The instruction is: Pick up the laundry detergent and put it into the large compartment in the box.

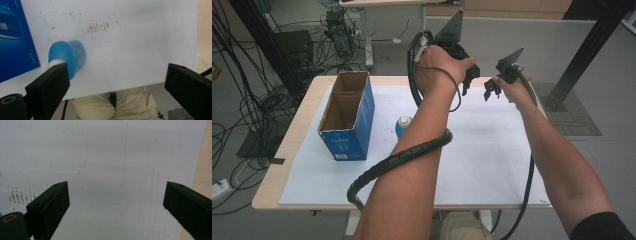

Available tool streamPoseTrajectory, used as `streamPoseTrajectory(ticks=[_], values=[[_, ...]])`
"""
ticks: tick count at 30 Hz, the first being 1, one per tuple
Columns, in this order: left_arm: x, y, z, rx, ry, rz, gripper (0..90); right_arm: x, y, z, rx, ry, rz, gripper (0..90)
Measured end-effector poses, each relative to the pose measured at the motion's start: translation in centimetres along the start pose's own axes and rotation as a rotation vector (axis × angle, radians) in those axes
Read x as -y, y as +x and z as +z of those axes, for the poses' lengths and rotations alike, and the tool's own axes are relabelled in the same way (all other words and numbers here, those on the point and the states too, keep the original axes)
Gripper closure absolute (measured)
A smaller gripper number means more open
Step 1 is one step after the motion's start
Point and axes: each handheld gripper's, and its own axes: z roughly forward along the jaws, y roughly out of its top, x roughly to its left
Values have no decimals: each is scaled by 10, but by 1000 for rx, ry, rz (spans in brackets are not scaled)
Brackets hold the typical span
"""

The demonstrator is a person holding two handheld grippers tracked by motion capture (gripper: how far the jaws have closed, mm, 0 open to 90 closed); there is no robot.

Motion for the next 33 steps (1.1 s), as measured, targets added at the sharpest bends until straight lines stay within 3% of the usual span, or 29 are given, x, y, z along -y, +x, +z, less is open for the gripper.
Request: streamPoseTrajectory(ticks=[33], values=[[-2, -10, -2, -11, 3, 14, 65, 8, -8, -11, 10, -20, -1, 67]])
